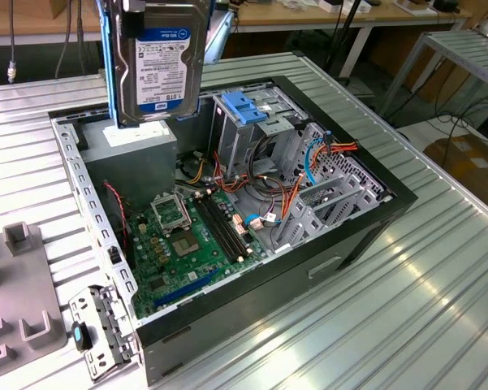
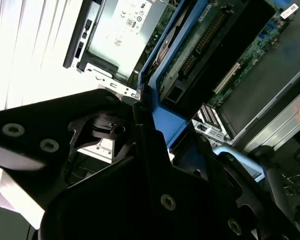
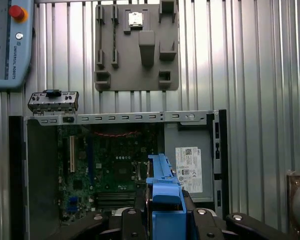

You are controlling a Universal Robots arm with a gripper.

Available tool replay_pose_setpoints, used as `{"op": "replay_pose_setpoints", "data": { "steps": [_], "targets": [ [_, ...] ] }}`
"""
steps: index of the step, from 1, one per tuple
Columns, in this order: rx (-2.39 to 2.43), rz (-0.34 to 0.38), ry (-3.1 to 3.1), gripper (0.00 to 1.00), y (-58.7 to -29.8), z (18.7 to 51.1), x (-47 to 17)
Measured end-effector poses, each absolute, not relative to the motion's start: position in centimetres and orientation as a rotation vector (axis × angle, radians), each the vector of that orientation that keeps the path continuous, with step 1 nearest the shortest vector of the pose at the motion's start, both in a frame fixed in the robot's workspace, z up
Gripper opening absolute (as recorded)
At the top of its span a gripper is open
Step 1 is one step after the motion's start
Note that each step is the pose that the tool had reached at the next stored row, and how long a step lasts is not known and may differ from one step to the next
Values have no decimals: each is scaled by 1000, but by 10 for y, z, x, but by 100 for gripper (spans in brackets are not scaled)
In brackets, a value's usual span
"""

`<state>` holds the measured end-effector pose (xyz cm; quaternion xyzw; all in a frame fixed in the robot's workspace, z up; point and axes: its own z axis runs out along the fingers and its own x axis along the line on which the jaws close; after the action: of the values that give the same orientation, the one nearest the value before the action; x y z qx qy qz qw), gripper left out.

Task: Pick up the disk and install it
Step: 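Pick up the disk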

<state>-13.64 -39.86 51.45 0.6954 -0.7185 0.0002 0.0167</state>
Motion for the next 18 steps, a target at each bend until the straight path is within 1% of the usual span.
{"op": "replay_pose_setpoints", "data": {
  "steps": [14,18],
  "targets": [
    [2160,5,-2232,37,-399,513,-101],
    [2160,5,-2232,37,-406,513,-99]
  ]
}}
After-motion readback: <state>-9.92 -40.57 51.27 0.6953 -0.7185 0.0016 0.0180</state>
